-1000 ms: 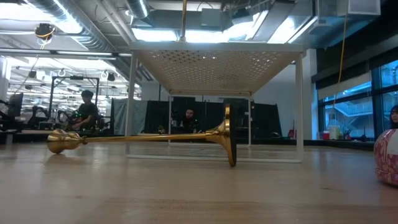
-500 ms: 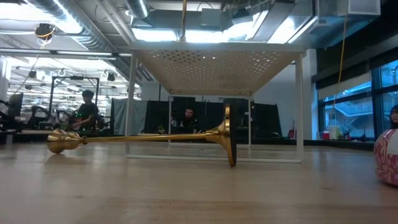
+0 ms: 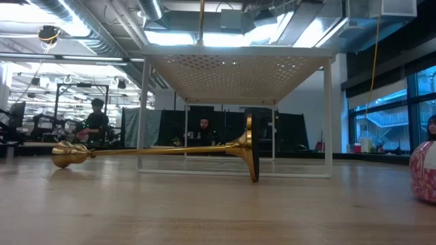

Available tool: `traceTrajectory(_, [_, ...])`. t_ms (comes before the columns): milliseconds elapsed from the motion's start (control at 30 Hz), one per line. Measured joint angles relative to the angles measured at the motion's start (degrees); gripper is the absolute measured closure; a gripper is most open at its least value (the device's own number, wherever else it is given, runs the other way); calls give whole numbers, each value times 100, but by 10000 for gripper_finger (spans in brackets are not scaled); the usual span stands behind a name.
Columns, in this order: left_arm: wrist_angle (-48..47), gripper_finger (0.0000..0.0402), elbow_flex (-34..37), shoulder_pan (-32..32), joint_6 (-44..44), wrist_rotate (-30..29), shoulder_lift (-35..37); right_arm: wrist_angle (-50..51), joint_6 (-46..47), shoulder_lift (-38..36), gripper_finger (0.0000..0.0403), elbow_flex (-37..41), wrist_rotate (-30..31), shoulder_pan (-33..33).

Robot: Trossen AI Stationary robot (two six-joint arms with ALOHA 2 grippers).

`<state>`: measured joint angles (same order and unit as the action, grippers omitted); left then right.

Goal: Pick & Place candle stick holders
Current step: Put the left silver scented candle on the shelf

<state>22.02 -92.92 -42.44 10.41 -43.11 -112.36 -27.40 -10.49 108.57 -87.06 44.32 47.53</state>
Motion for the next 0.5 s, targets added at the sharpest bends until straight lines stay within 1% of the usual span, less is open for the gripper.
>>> traceTrajectory(100, [26, 54, 0, 26, -76, 56, -17, 21, 118, 2, 56, 6, 58, -10])
traceTrajectory(300, [48, 54, 0, 69, -139, 140, -24, 46, 230, 2, 56, 10, 191, -18])
traceTrajectory(333, [46, 50, 0, 66, -140, 138, -24, 29, 229, 2, 56, 10, 191, -14])
traceTrajectory(433, [-41, 20, 0, 59, -82, 157, -24, 1, 239, 7, 56, 14, 239, 6])
traceTrajectory(500, [-94, 15, 0, 57, -92, 132, -24, 12, 237, 10, 56, 15, 241, 9])
